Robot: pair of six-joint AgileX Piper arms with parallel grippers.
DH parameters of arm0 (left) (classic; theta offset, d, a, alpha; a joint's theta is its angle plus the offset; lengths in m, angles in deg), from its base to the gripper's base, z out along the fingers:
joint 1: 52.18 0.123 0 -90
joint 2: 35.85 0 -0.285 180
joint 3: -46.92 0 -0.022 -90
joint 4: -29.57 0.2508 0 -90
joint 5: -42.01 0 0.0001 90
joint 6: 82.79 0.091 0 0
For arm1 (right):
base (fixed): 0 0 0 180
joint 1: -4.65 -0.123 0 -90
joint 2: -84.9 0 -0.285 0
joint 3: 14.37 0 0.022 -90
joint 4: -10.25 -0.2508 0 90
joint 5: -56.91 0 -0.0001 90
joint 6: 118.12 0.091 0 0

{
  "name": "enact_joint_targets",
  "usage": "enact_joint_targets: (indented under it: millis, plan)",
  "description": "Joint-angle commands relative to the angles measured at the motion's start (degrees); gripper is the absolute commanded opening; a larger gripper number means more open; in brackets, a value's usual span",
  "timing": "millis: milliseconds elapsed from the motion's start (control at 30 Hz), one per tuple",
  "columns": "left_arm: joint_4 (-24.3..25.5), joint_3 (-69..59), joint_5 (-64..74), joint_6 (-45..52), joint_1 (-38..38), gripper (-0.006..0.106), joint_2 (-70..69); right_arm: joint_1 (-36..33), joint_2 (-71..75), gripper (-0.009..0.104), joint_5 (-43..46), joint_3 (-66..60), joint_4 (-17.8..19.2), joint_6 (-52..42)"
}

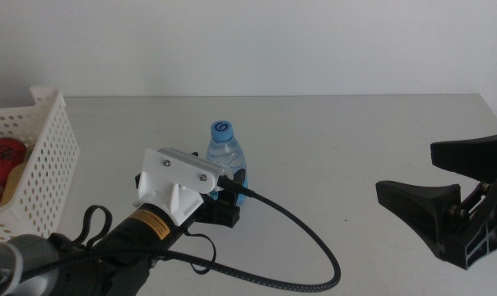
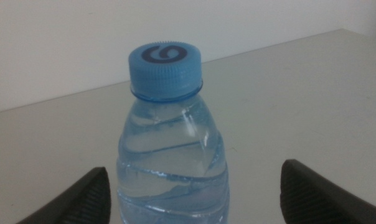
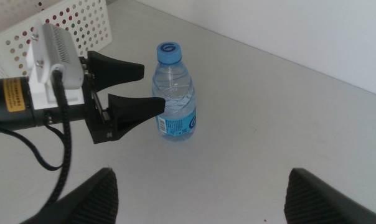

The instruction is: Use arms to grab the bottles and put them into the dustbin to the left of the table.

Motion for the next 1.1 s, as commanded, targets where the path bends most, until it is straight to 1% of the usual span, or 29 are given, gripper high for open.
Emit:
enact_joint_targets:
  millis: [0,167,533,633,667,733,800,867,933,1000,1067]
  plan:
    - [-0.71,3.1,-4.47,-0.59,0.09,0.093,0.24,-0.03,0.3,0.075,3.69,1.63,0.44,-0.74]
    - [-2.45,6.22,-4.68,-0.63,0.09,0.093,4.34,-0.03,0.3,0.075,3.69,1.63,0.44,-0.74]
    - [-3.92,11.38,-4.74,-0.7,0.09,0.093,10.56,-0.03,0.3,0.075,3.69,1.63,0.44,-0.74]
    - [-5.13,12.55,-4.84,-0.65,0.14,0.089,11.98,-0.03,0.3,0.075,3.69,1.63,0.44,-0.74]
    - [-5.13,12.93,-4.7,-0.77,0.21,0.085,12.33,-0.03,0.3,0.075,3.69,1.63,0.44,-0.74]
    - [-4.68,13.63,-4.72,-1.24,0.71,0.075,13.06,-0.03,0.3,0.075,3.69,1.63,0.44,-0.74]
    - [-3.96,14.21,-4.72,-3.22,1.24,0.058,13.39,-0.03,0.3,0.075,3.69,1.63,0.44,-0.74]
    - [-4.48,14.41,-4.66,-3.92,1.65,0.041,13.3,-0.03,0.3,0.075,3.69,1.63,0.44,-0.74]
    - [-4.46,14.41,-4.13,-2.86,2.22,0.026,12.7,-0.03,0.3,0.075,3.68,1.63,0.44,-0.73]
    - [-4.09,14.41,-1.74,0.6,2.39,0.012,11.06,-0.03,0.3,0.075,3.73,1.63,0.44,-0.73]
    - [-4.09,14.41,1.94,3.82,2.33,0.002,8.13,-0.03,0.3,0.075,3.73,1.63,0.44,-0.73]
